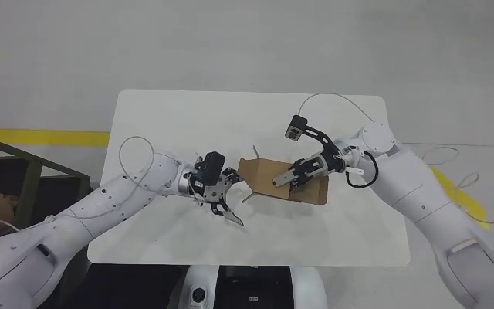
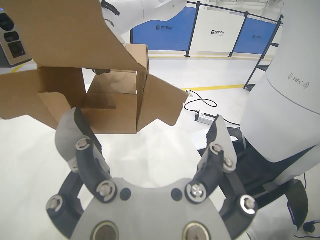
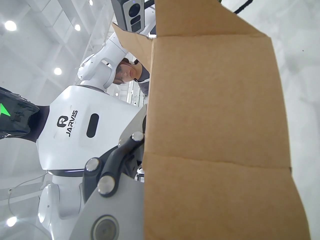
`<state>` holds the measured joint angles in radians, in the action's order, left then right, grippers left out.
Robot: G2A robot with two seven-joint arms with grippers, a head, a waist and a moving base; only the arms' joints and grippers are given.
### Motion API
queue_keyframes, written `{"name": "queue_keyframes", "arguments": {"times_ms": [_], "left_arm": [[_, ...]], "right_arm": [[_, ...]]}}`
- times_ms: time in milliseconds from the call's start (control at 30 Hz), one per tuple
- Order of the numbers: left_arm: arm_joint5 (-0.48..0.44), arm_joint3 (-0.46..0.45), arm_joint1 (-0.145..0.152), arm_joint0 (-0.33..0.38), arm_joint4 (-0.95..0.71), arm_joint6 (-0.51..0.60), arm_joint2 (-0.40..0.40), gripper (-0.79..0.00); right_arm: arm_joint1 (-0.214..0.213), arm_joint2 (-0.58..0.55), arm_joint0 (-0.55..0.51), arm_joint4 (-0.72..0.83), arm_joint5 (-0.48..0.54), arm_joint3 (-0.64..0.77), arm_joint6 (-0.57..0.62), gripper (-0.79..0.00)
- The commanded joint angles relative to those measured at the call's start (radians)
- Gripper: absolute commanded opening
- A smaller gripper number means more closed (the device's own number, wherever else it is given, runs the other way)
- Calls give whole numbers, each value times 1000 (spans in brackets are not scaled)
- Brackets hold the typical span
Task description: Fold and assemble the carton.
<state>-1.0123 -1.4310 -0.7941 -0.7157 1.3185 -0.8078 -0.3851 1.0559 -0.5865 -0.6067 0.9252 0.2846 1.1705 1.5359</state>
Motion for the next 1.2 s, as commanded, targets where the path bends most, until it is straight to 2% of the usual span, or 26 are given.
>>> {"name": "queue_keyframes", "arguments": {"times_ms": [0,333,633,833,1167], "left_arm": [[0,-4,1,5,0,0,6,0],[0,-3,8,24,-19,0,19,0],[22,32,10,-11,-32,-20,-39,0],[108,39,11,-52,-78,-24,-92,0],[142,-6,7,-103,-140,74,-153,0]], "right_arm": [[1,-2,0,0,0,-2,0,-785],[2,-11,-4,-2,0,-6,0,-785],[4,-23,-14,3,0,-4,0,-785],[9,-38,-23,5,0,-17,0,-785],[19,-76,-45,-6,0,-30,0,-785]]}}
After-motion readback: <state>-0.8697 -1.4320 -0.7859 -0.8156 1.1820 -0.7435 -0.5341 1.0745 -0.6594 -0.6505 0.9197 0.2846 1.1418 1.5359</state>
